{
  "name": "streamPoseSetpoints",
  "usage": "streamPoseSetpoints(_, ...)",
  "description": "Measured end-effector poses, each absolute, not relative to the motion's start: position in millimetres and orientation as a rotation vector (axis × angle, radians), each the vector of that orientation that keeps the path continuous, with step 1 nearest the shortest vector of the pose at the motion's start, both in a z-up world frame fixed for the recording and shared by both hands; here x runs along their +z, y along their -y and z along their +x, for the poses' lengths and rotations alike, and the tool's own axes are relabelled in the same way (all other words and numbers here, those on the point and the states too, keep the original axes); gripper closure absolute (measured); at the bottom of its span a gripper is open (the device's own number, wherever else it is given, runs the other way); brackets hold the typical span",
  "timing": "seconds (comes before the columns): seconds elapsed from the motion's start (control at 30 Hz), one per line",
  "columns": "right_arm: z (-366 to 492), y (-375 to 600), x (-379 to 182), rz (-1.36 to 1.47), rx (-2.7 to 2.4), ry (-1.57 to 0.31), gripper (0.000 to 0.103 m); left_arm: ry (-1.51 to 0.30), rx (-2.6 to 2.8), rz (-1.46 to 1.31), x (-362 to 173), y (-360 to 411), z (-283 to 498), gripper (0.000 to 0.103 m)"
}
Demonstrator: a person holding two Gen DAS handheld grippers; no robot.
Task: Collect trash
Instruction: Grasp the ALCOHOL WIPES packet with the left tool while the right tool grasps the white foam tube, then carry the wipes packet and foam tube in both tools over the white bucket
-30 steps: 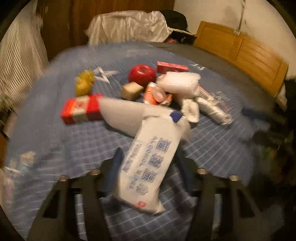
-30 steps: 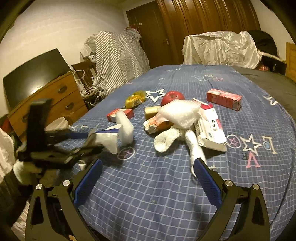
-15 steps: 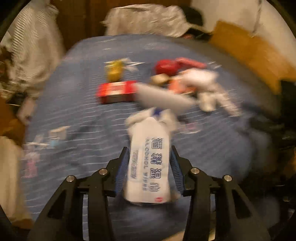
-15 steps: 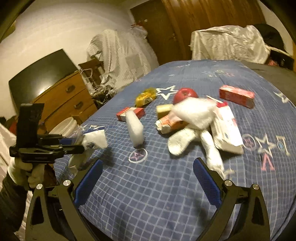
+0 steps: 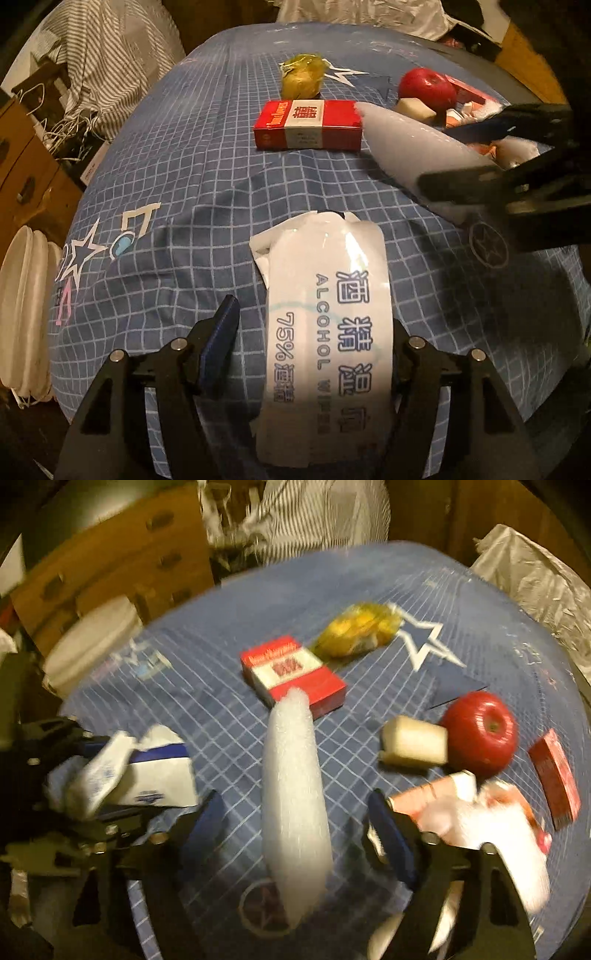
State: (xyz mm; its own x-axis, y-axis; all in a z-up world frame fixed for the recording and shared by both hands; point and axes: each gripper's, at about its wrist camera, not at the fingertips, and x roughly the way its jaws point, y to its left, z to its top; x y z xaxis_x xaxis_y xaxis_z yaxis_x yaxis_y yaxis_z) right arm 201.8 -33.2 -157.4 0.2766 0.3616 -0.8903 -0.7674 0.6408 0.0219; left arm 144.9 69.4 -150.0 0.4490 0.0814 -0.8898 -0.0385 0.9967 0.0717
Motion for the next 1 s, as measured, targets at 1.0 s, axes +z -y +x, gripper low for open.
streamPoseSetpoints(1.0, -1.4, 246.8, -32.6, -0.092, 0.278, -0.321, 0.076, -0.493, 0.078, 0.013, -29.6, 76.3, 75.7, 0.067)
